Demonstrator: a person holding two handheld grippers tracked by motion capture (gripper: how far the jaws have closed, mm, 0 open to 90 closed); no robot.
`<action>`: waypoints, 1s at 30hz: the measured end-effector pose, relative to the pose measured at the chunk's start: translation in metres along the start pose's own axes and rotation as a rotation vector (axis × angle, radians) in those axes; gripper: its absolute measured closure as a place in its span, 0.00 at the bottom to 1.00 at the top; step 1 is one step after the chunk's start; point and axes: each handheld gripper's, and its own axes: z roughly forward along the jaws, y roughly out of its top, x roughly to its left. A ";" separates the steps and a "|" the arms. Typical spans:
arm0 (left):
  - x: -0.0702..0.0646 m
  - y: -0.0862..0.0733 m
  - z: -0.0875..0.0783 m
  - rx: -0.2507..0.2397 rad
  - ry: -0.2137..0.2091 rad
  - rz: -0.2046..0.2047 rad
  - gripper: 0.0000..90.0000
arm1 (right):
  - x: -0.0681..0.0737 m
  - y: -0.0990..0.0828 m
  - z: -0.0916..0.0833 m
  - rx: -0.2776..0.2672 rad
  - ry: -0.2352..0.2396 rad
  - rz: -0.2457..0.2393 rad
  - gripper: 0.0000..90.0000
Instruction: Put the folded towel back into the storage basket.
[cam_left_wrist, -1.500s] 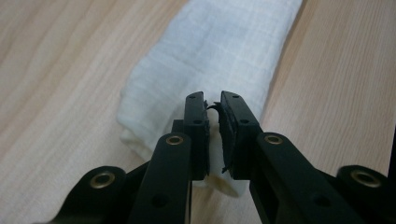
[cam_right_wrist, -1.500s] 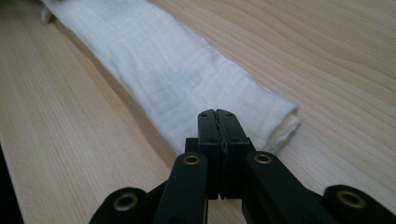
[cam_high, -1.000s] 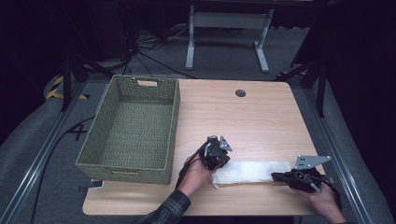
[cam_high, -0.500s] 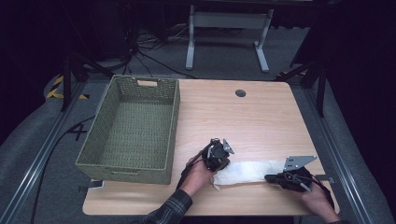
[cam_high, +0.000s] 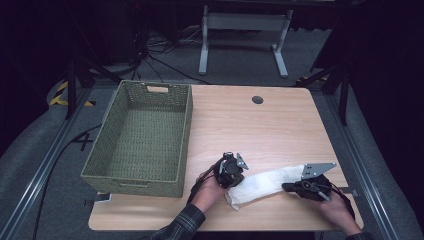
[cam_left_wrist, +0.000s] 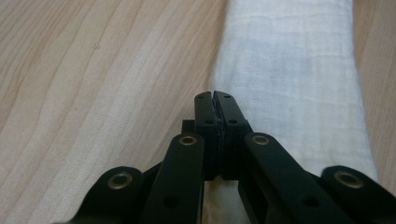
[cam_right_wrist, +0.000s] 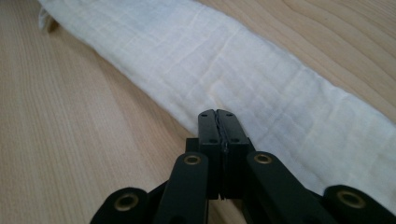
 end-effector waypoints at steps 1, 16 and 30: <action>-0.001 -0.001 0.000 0.001 -0.001 -0.007 0.99 | -0.001 0.001 0.001 -0.001 -0.001 0.004 1.00; -0.018 -0.005 -0.002 0.004 -0.068 0.029 0.99 | -0.024 0.015 0.016 -0.038 -0.018 0.043 1.00; -0.037 0.001 0.004 0.012 -0.130 0.099 0.99 | -0.036 0.033 0.033 -0.044 -0.020 0.037 1.00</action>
